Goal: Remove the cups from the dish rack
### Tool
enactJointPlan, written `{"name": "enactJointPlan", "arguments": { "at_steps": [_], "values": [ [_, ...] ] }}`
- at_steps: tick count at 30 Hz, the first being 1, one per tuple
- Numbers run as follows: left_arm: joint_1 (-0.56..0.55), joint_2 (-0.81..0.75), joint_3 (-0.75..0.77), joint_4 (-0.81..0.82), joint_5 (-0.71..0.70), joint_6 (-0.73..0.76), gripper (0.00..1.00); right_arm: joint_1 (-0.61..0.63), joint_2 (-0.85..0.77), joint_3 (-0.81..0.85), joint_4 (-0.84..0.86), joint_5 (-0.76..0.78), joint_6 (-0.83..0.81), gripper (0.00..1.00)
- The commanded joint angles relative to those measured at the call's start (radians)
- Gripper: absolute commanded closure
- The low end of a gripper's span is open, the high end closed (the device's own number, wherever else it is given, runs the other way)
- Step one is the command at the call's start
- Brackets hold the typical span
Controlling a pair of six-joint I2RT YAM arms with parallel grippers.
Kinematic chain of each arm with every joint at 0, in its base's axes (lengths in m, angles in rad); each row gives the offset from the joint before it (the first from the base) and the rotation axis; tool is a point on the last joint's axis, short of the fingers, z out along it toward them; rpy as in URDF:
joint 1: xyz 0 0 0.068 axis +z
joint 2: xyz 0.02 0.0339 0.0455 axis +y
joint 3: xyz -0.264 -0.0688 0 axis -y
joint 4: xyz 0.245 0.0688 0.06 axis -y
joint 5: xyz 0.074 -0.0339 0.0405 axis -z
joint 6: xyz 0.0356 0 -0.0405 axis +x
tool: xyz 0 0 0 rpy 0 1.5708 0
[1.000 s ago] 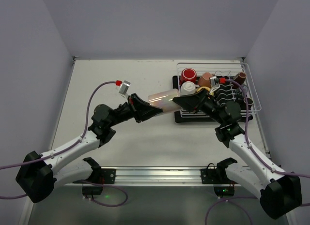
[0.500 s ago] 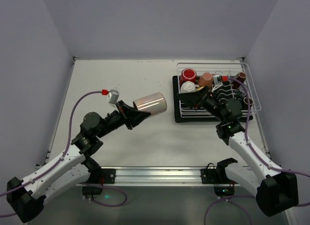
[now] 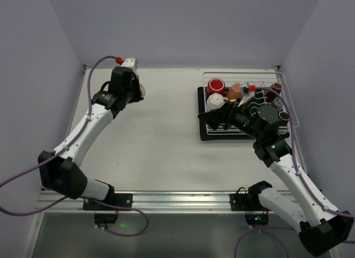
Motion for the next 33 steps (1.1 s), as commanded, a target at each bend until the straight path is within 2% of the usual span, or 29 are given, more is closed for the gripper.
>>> {"name": "enactJointPlan", "arguments": {
  "at_steps": [1,5,8,17,19,20,23,28,31,32,33],
  "values": [
    [0.117,0.128,0.126,-0.098,-0.065,0.094,1.00,0.013,-0.039,0.029,-0.193,0.073,-0.119,0.01],
    [0.220,0.283,0.219,-0.142,-0.034,0.104,1.00,0.025,-0.090,-0.006,-0.242,0.101,-0.150,0.01],
    [0.257,0.380,0.279,-0.181,-0.013,0.107,1.00,0.027,-0.117,-0.028,-0.257,0.119,-0.164,0.01],
    [0.297,0.542,0.331,-0.257,-0.056,0.137,0.98,0.033,-0.099,-0.055,-0.256,0.123,-0.178,0.01],
    [0.304,0.563,0.347,-0.273,-0.057,0.140,0.88,0.036,-0.097,-0.052,-0.262,0.136,-0.178,0.01],
    [0.306,0.567,0.347,-0.277,-0.066,0.139,0.77,0.036,-0.096,-0.051,-0.263,0.142,-0.179,0.01],
    [0.312,0.557,0.327,-0.259,-0.083,0.137,0.63,0.037,-0.085,-0.037,-0.283,0.162,-0.187,0.01],
    [0.312,0.523,0.318,-0.253,-0.089,0.137,0.53,0.037,-0.077,-0.019,-0.315,0.211,-0.207,0.01],
    [0.312,0.468,0.324,-0.234,-0.077,0.127,0.33,0.037,-0.076,0.007,-0.355,0.256,-0.228,0.01],
    [0.312,0.427,0.327,-0.216,-0.063,0.119,0.18,0.036,-0.071,0.027,-0.366,0.289,-0.238,0.01],
    [0.312,0.406,0.333,-0.207,-0.056,0.114,0.11,0.037,-0.067,0.041,-0.381,0.314,-0.256,0.01]
  ]
}}
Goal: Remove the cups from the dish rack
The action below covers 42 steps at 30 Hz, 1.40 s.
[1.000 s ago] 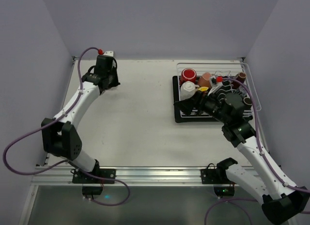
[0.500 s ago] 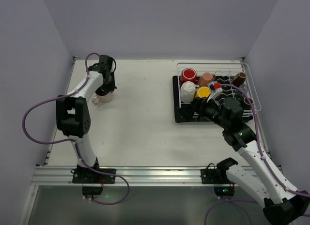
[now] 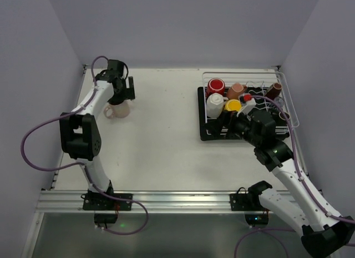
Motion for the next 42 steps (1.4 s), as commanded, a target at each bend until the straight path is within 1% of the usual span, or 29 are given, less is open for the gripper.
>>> {"name": "enactJointPlan", "arguments": {
  "at_steps": [1,2,4,5,6,7,8,9,10,11,12,13,14,15,16,17,18,19,20,21,22,23,25,26,28,29,33,36,42],
  "values": [
    [0.005,-0.160,0.050,0.052,0.025,-0.003,0.06,0.004,0.009,0.089,-0.070,0.115,-0.062,0.01],
    [0.005,-0.208,0.054,0.069,0.049,-0.022,0.00,0.004,0.019,0.114,-0.085,0.161,-0.080,0.01],
    [0.005,-0.260,0.045,0.095,0.092,-0.040,0.00,0.003,0.031,0.137,-0.122,0.221,-0.096,0.01],
    [0.005,-0.291,0.030,0.136,0.118,-0.063,0.00,0.004,0.039,0.157,-0.131,0.253,-0.102,0.01],
    [0.003,-0.368,0.005,0.164,0.181,-0.077,0.00,0.003,0.061,0.164,-0.139,0.305,-0.115,0.01],
    [-0.005,-0.415,-0.072,0.199,0.235,-0.091,0.00,0.003,0.074,0.174,-0.151,0.329,-0.123,0.01],
    [-0.015,-0.512,-0.126,0.281,0.317,-0.112,0.00,0.001,0.091,0.193,-0.156,0.349,-0.131,0.01],
    [-0.029,-0.562,-0.178,0.323,0.348,-0.122,0.00,0.001,0.134,0.206,-0.163,0.375,-0.143,0.01],
    [-0.070,-0.611,-0.288,0.358,0.379,-0.126,0.00,0.001,0.157,0.220,-0.174,0.381,-0.154,0.02],
    [-0.096,-0.704,-0.346,0.426,0.419,-0.128,0.00,0.001,0.183,0.252,-0.179,0.389,-0.174,0.04],
    [-0.122,-0.746,-0.395,0.451,0.436,-0.129,0.00,0.001,0.241,0.273,-0.185,0.395,-0.186,0.07],
    [-0.162,-0.790,-0.494,0.474,0.462,-0.128,0.00,0.000,0.272,0.293,-0.202,0.416,-0.203,0.08],
    [-0.178,-0.877,-0.548,0.521,0.533,-0.123,0.00,-0.002,0.306,0.342,-0.214,0.422,-0.218,0.09],
    [-0.189,-0.915,-0.596,0.546,0.569,-0.123,0.00,-0.003,0.340,0.371,-0.229,0.426,-0.264,0.10],
    [-0.196,-0.955,-0.686,0.561,0.606,-0.125,0.00,-0.006,0.407,0.396,-0.255,0.426,-0.290,0.13],
    [-0.196,-1.025,-0.726,0.575,0.637,-0.123,0.00,-0.009,0.439,0.446,-0.269,0.430,-0.315,0.13],
    [-0.196,-1.058,-0.762,0.581,0.692,-0.120,0.00,-0.015,0.468,0.468,-0.280,0.439,-0.358,0.13],
    [-0.198,-1.090,-0.826,0.583,0.715,-0.106,0.00,-0.026,0.514,0.487,-0.286,0.453,-0.381,0.19],
    [-0.198,-1.151,-0.855,0.583,0.733,-0.102,0.00,-0.031,0.533,0.513,-0.286,0.453,-0.405,0.20],
    [-0.199,-1.177,-0.906,0.581,0.734,-0.103,0.00,-0.038,0.548,0.525,-0.288,0.447,-0.460,0.21],
    [-0.201,-1.203,-0.924,0.584,0.735,-0.099,0.00,-0.052,0.580,0.539,-0.288,0.436,-0.487,0.21],
    [-0.202,-1.243,-0.941,0.583,0.729,-0.094,0.00,-0.054,0.597,0.560,-0.288,0.414,-0.551,0.21],
    [-0.233,-1.262,-0.957,0.577,0.714,-0.074,0.00,-0.054,0.628,0.588,-0.295,0.400,-0.609,0.21],
    [-0.250,-1.257,-0.952,0.575,0.700,-0.065,0.00,-0.054,0.656,0.592,-0.298,0.377,-0.670,0.19],
    [-0.293,-1.248,-0.941,0.574,0.686,-0.050,0.00,-0.057,0.679,0.605,-0.305,0.378,-0.718,0.16],
    [-0.304,-1.240,-0.938,0.572,0.671,-0.048,0.00,-0.060,0.697,0.608,-0.305,0.372,-0.756,0.09],
    [-0.331,-1.228,-0.934,0.560,0.646,-0.042,0.00,-0.071,0.749,0.637,-0.337,0.242,-0.804,0.01],
    [-0.331,-1.227,-0.931,0.551,0.631,-0.042,0.00,-0.075,0.809,0.675,-0.372,0.197,-0.821,0.01],
    [-0.330,-1.217,-0.928,0.546,0.623,-0.040,0.00,-0.104,0.898,0.729,-0.403,0.186,-0.841,0.01]
  ]
}}
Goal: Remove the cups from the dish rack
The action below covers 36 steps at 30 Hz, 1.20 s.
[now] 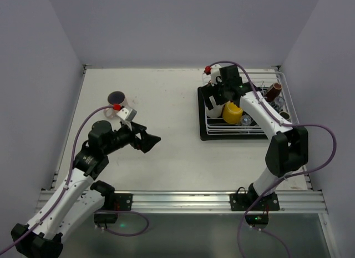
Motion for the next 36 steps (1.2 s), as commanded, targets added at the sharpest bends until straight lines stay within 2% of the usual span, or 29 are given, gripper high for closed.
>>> {"name": "enactJointPlan", "arguments": {
  "at_steps": [1,10,13,15,17,18,19,21,24,28,36],
  "values": [
    [-0.003,0.010,0.036,0.015,-0.010,0.019,0.00,-0.025,0.030,0.057,-0.099,-0.032,-0.140,0.01],
    [0.000,0.024,0.036,0.012,-0.027,0.021,0.00,-0.030,0.095,0.062,-0.091,-0.012,-0.145,0.07],
    [0.002,0.024,0.036,0.010,-0.030,0.021,0.00,-0.030,0.109,0.060,-0.095,-0.017,-0.135,0.12],
    [0.002,0.024,0.034,0.010,-0.033,0.021,0.00,-0.031,0.095,0.051,-0.081,-0.023,-0.131,0.20],
    [0.002,0.024,0.034,0.010,-0.035,0.018,0.00,-0.030,0.081,0.051,-0.076,-0.026,-0.128,0.35],
    [0.002,0.024,0.034,0.012,-0.036,0.018,0.00,-0.030,0.064,0.049,-0.062,-0.018,-0.126,0.49],
    [0.002,0.024,0.034,0.010,-0.036,0.016,0.00,-0.030,0.054,0.043,-0.053,-0.014,-0.122,0.56],
    [0.002,0.024,0.033,0.012,-0.036,0.013,0.00,-0.030,0.020,0.037,-0.030,-0.006,-0.114,0.66],
    [0.002,0.019,0.028,0.018,-0.036,0.001,0.00,-0.030,-0.031,0.023,-0.001,0.008,-0.089,0.74],
    [0.002,0.033,0.026,0.033,-0.004,-0.027,0.00,-0.030,-0.113,-0.027,0.060,-0.006,-0.025,0.79],
    [0.000,0.067,0.023,0.141,0.050,-0.145,0.00,-0.030,-0.284,-0.178,0.231,0.019,0.093,0.79]
  ]
}}
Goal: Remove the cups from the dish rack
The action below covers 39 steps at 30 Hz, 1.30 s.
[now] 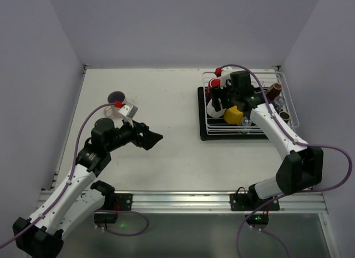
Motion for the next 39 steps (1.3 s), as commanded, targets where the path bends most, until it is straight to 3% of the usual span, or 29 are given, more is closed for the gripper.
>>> {"name": "enactJointPlan", "arguments": {
  "at_steps": [1,11,18,24,34,39],
  "values": [
    [0.000,0.020,0.025,0.117,0.063,-0.083,0.01,0.003,-0.118,-0.025,0.151,0.025,0.051,0.79],
    [-0.002,0.119,0.008,0.395,0.137,-0.284,0.04,0.003,-0.278,-0.085,0.264,0.051,0.226,0.83],
    [-0.005,0.207,-0.021,0.608,0.145,-0.434,0.09,0.004,-0.337,-0.153,0.367,-0.039,0.379,0.85],
    [-0.028,0.280,-0.040,0.738,0.102,-0.504,0.13,0.009,-0.428,-0.275,0.523,-0.176,0.606,0.87],
    [-0.098,0.477,0.009,0.887,0.084,-0.555,0.14,0.013,-0.561,-0.485,0.793,-0.338,0.876,0.87],
    [-0.124,0.534,0.029,0.992,0.088,-0.597,0.16,0.032,-0.540,-0.514,0.889,-0.421,0.962,0.87]
  ]
}}
